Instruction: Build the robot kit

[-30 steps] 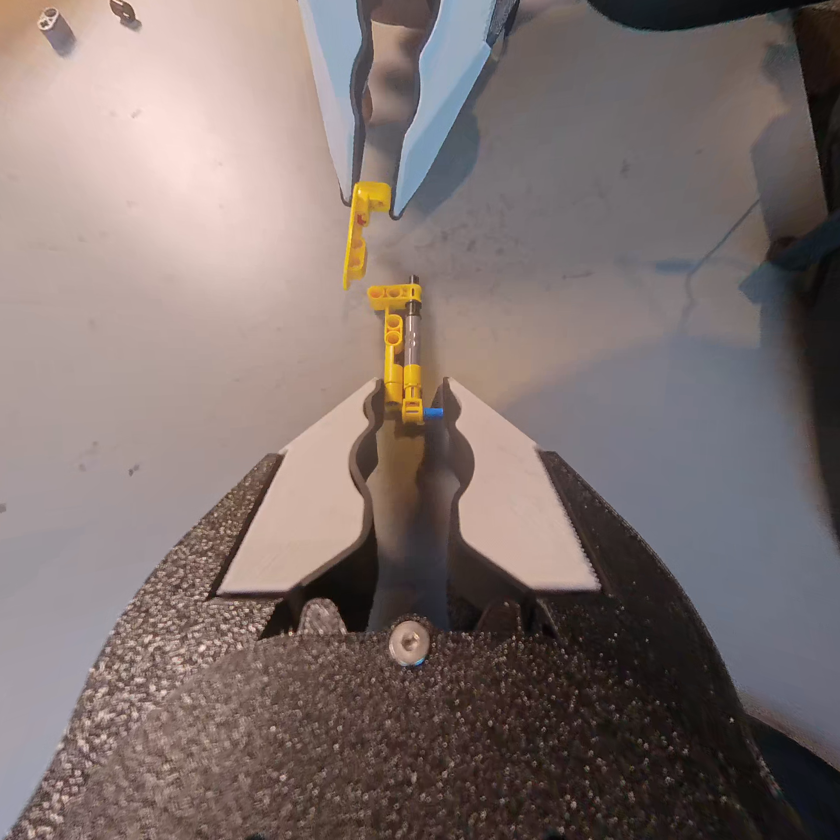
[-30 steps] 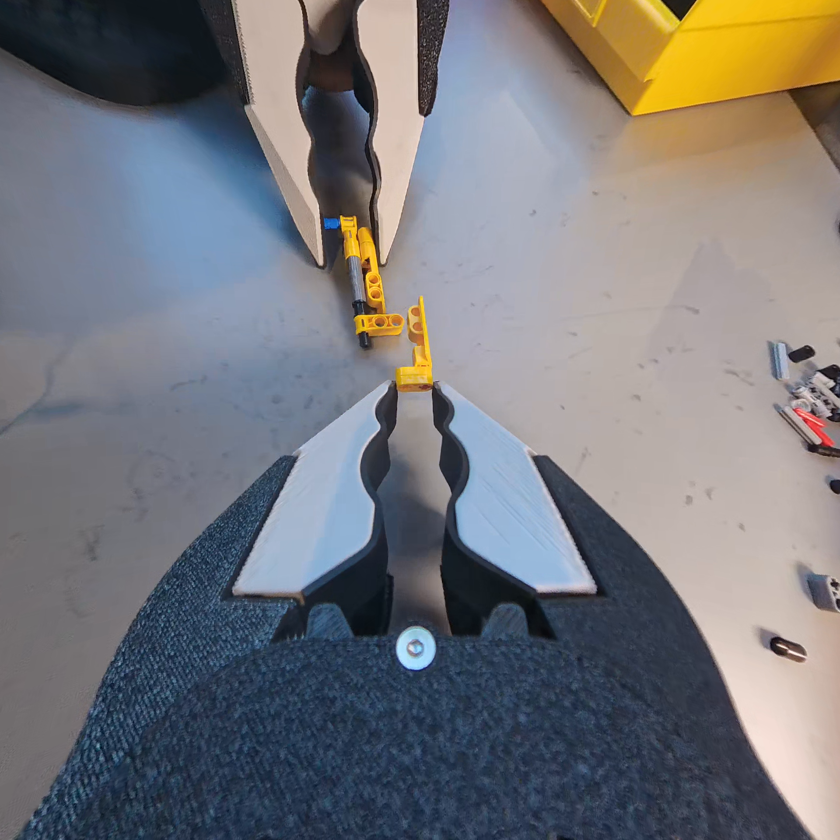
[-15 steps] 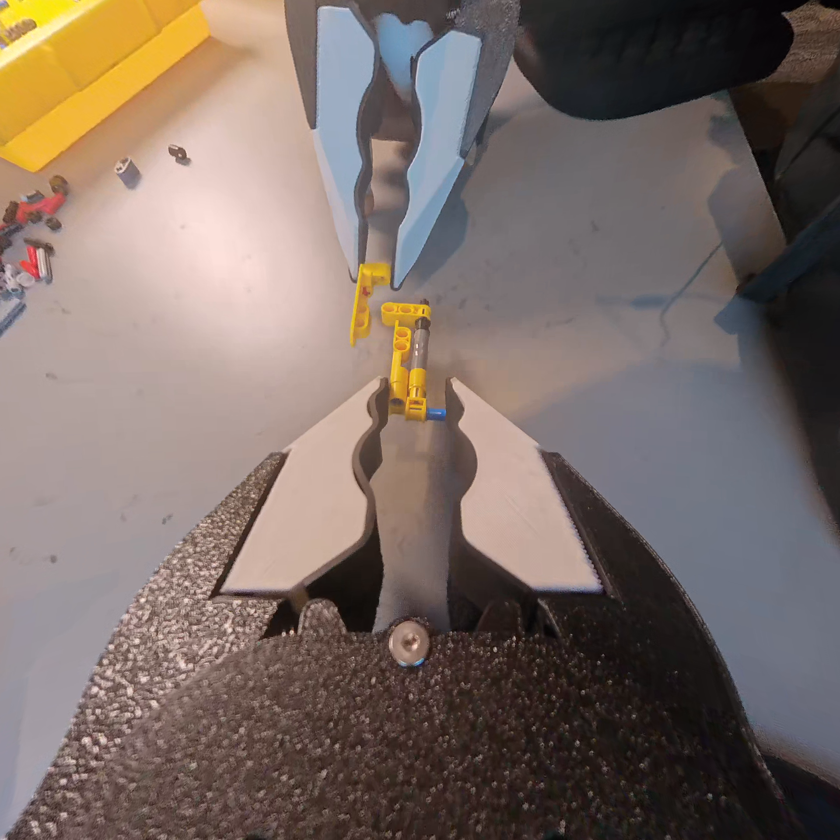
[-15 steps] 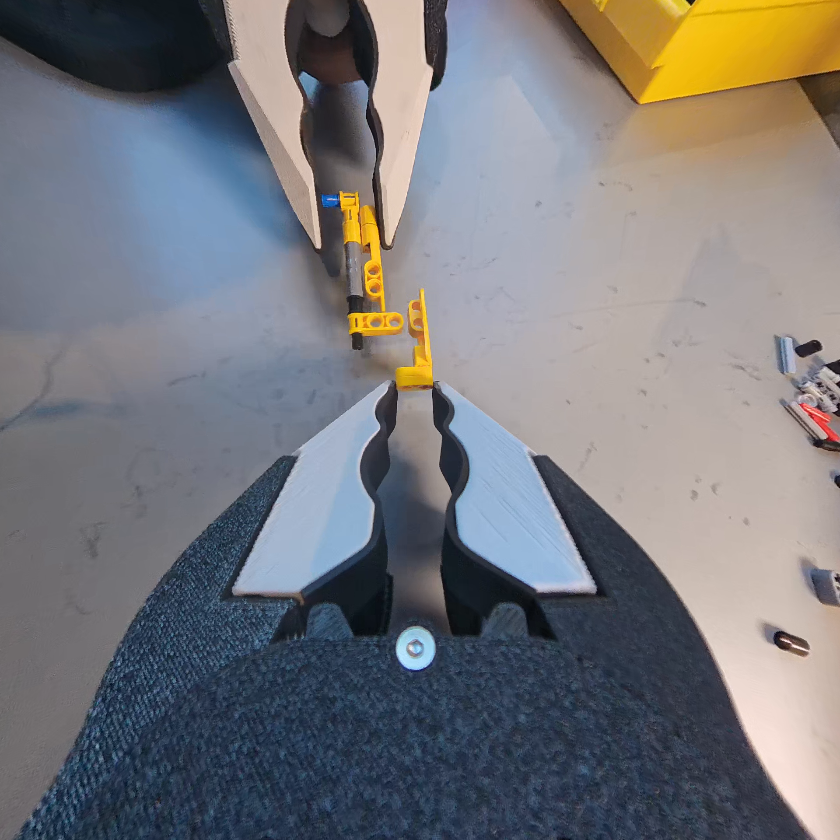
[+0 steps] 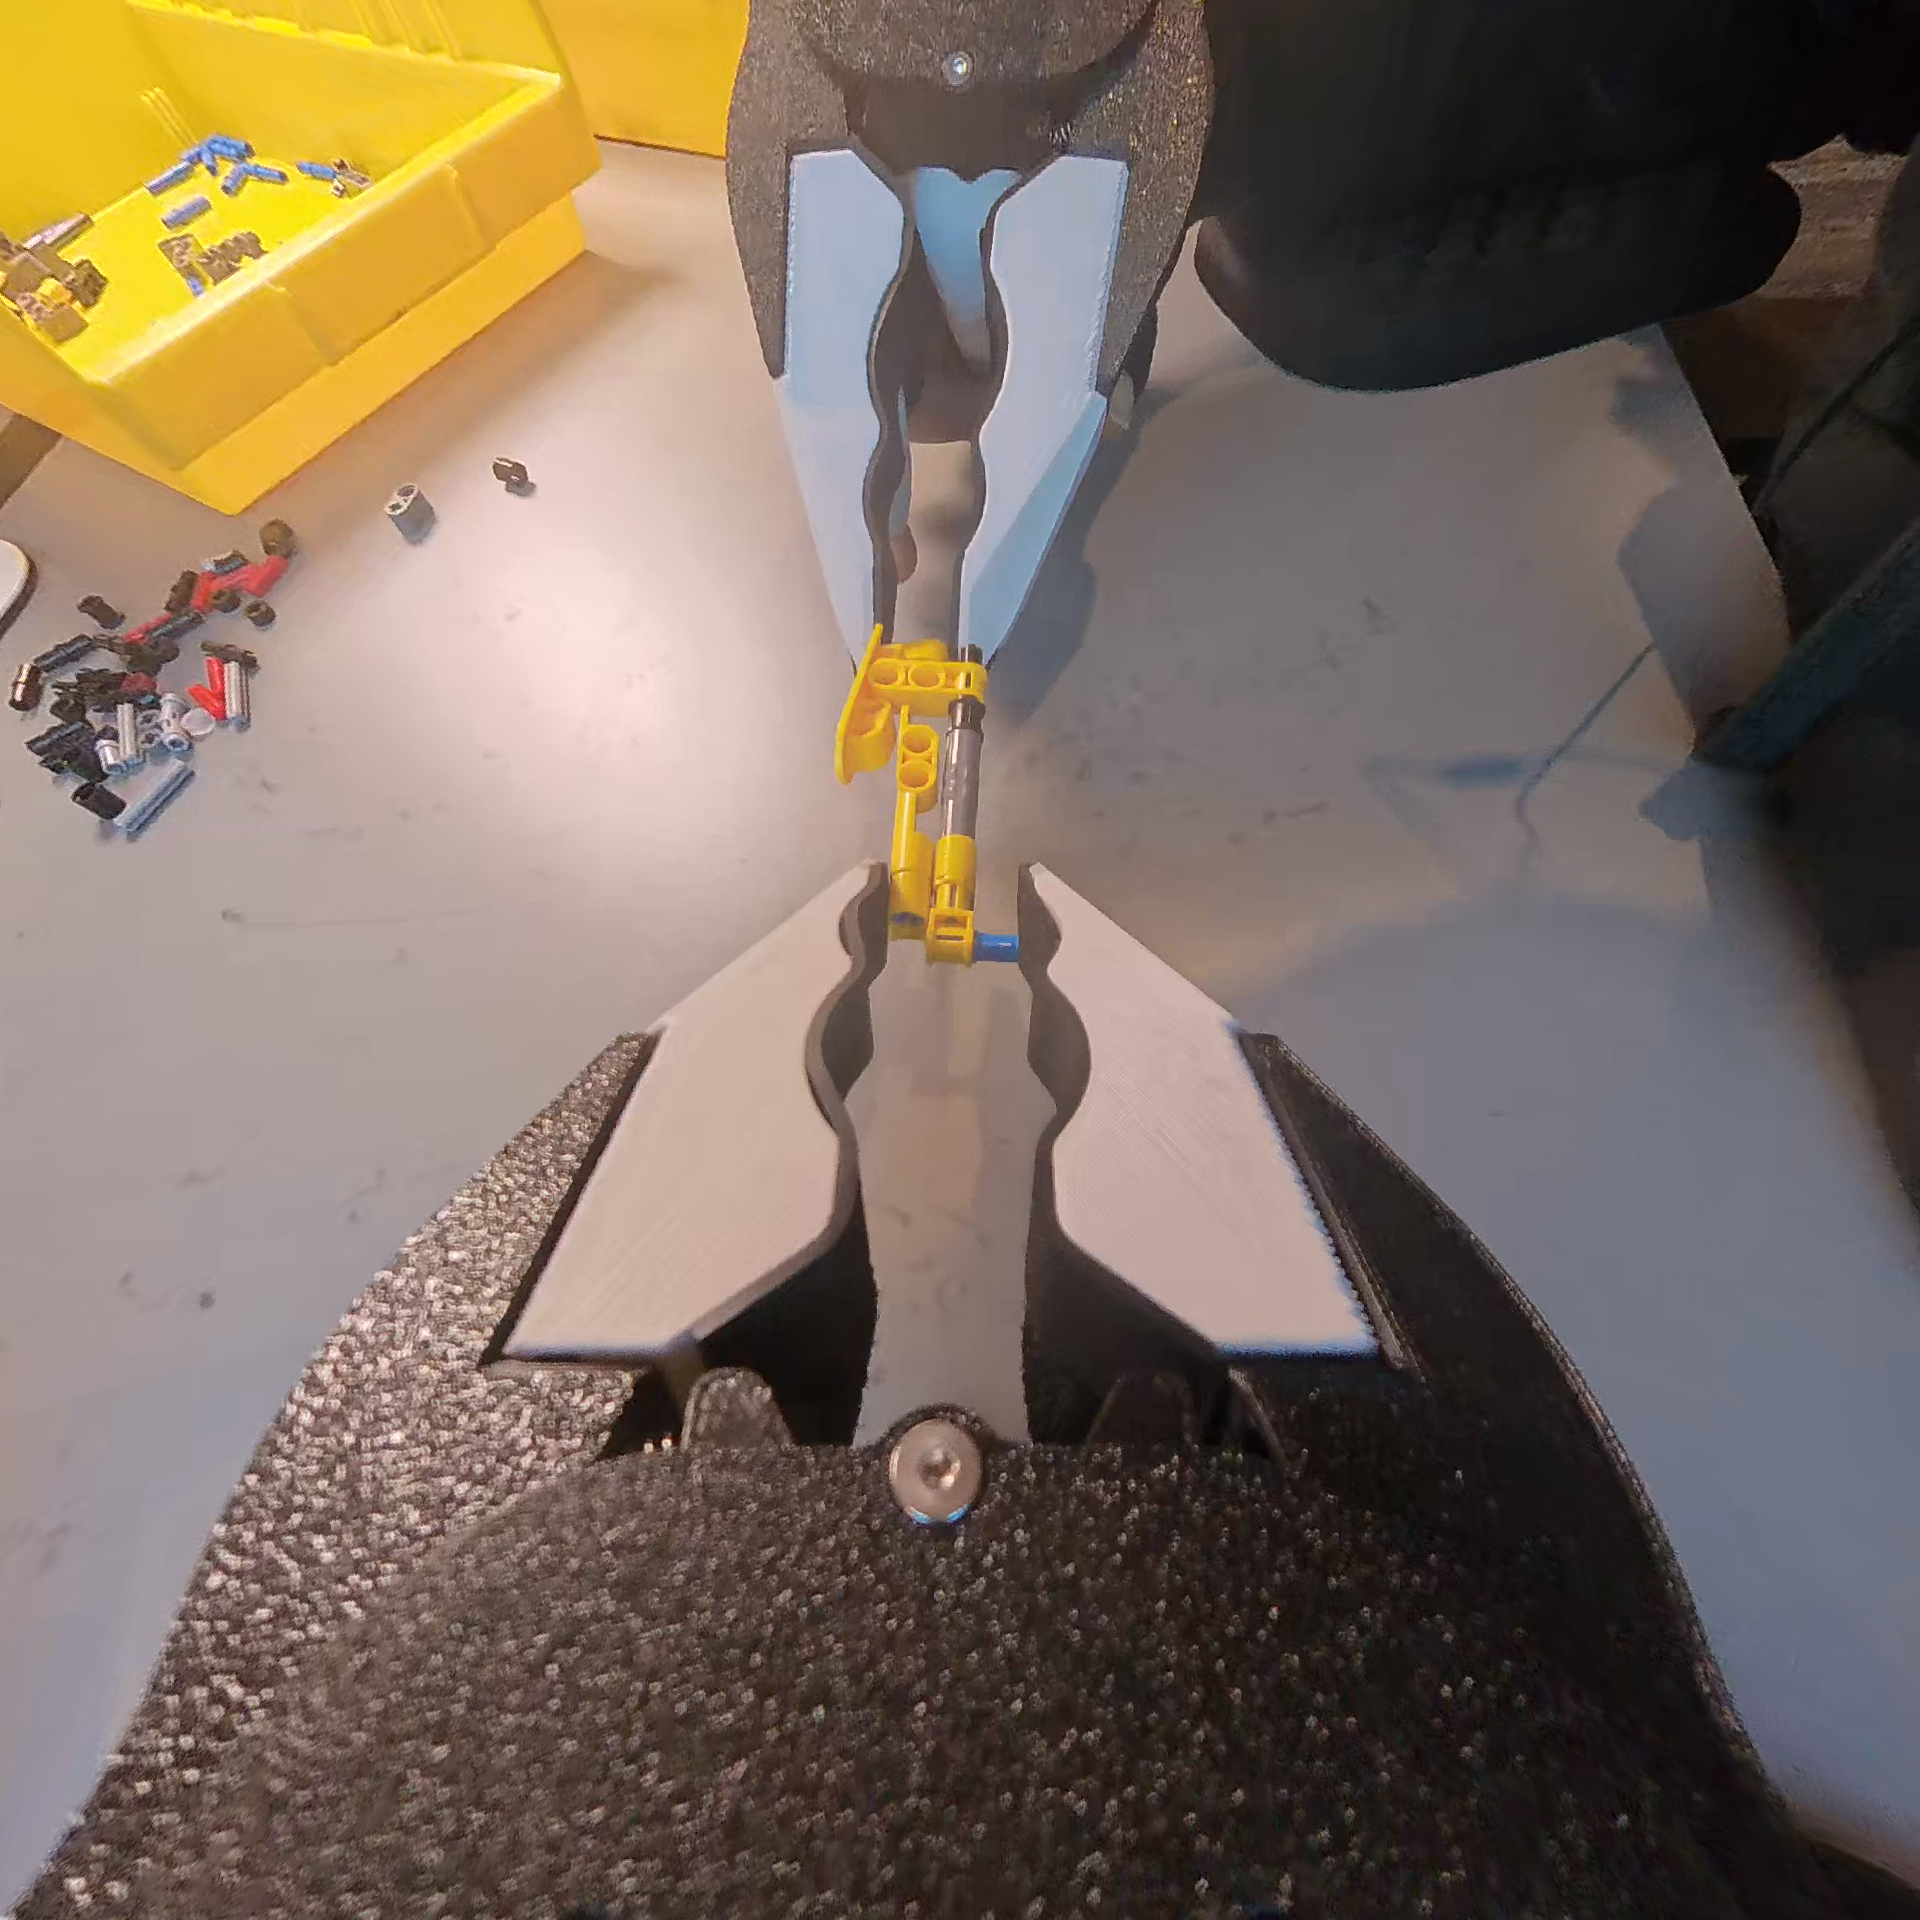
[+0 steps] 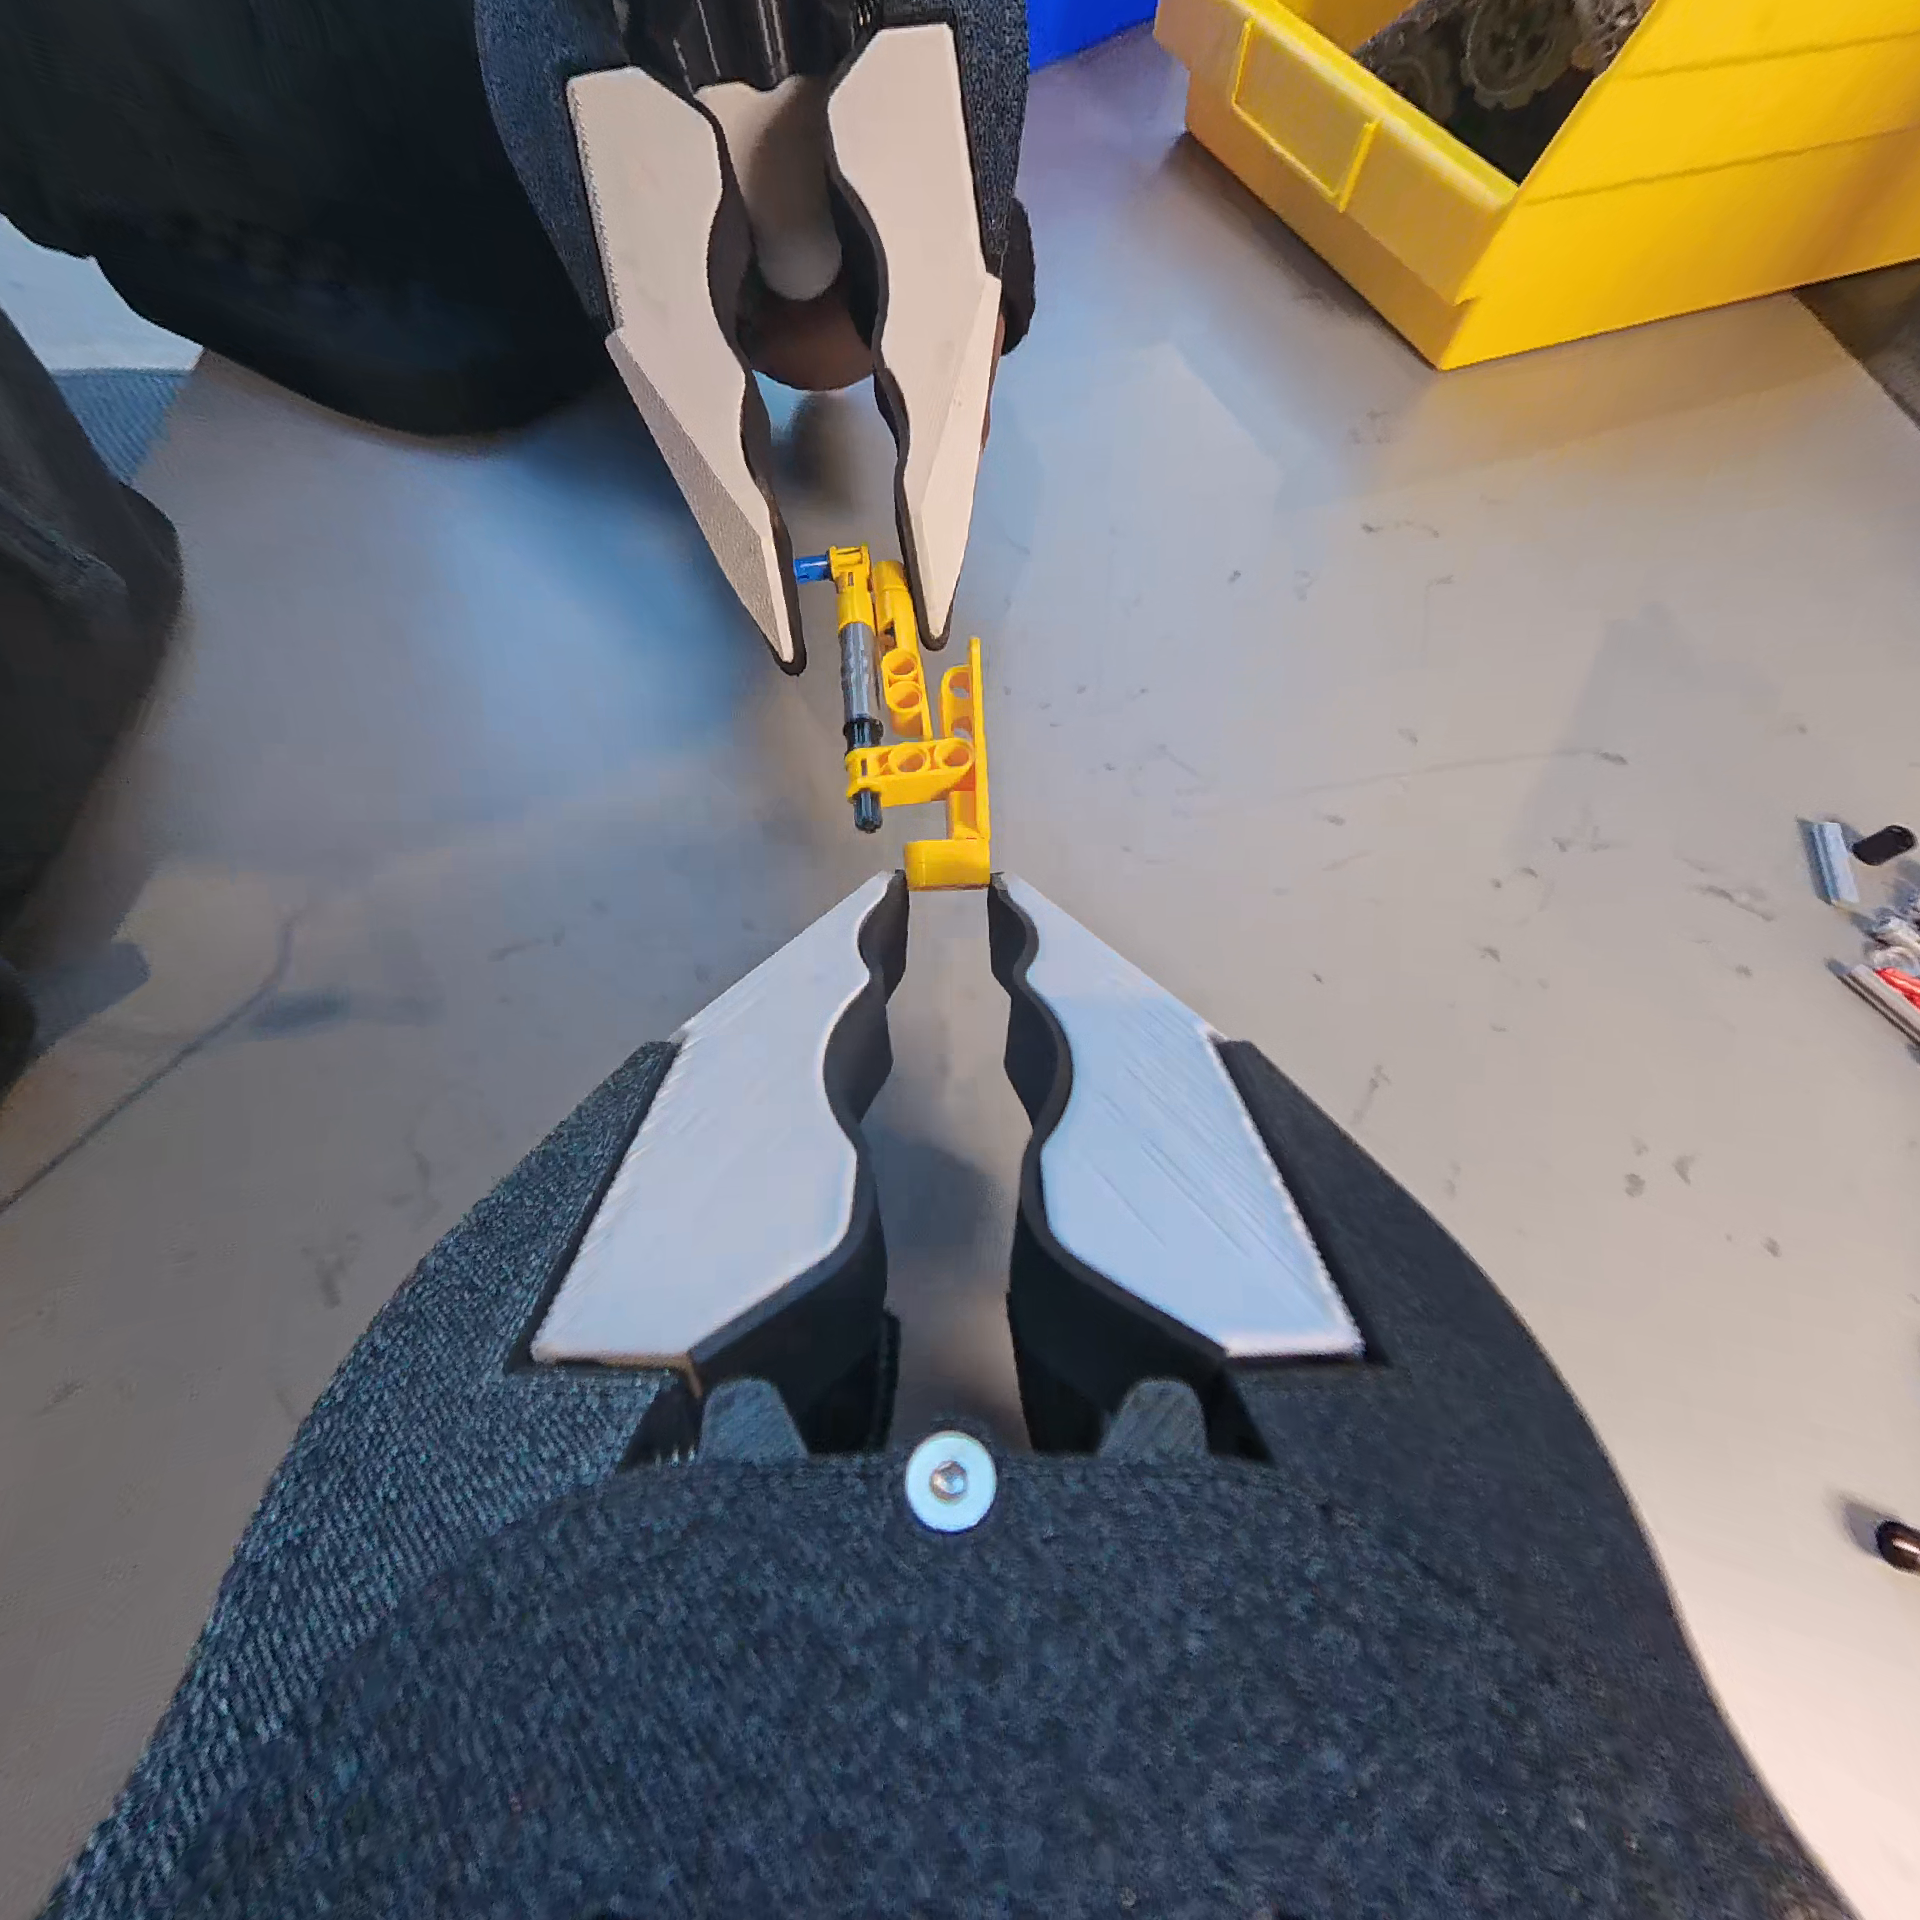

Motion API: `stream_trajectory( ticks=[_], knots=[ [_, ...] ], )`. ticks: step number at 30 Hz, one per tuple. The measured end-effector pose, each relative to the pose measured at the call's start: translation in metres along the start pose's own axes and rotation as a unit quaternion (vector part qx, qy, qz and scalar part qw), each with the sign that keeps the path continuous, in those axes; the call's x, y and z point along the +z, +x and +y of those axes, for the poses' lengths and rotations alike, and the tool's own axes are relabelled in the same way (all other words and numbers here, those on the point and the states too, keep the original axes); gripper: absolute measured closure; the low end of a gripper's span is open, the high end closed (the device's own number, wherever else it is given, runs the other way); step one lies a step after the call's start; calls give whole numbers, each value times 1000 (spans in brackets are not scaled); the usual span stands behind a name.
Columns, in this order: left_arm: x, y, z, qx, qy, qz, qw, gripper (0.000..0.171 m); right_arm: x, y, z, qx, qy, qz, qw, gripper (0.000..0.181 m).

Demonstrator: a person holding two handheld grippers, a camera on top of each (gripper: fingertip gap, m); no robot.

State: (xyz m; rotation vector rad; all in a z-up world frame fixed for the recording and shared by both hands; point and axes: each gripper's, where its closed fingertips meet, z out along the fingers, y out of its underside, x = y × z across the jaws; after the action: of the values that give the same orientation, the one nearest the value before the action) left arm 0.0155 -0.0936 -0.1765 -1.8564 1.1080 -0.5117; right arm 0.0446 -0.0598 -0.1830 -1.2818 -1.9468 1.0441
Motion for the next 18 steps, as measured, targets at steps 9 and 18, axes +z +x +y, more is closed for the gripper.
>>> stream_trajectory(
  ticks=[9,18],
  knots=[
    [1,-1,1,5,-6,-6,1000,148,0,1,0,-2,-1,3,1000,166],
    [7,0,19,-3,-49,2,999,148,2,12,18,4,-51,30,998,166]
  ],
)
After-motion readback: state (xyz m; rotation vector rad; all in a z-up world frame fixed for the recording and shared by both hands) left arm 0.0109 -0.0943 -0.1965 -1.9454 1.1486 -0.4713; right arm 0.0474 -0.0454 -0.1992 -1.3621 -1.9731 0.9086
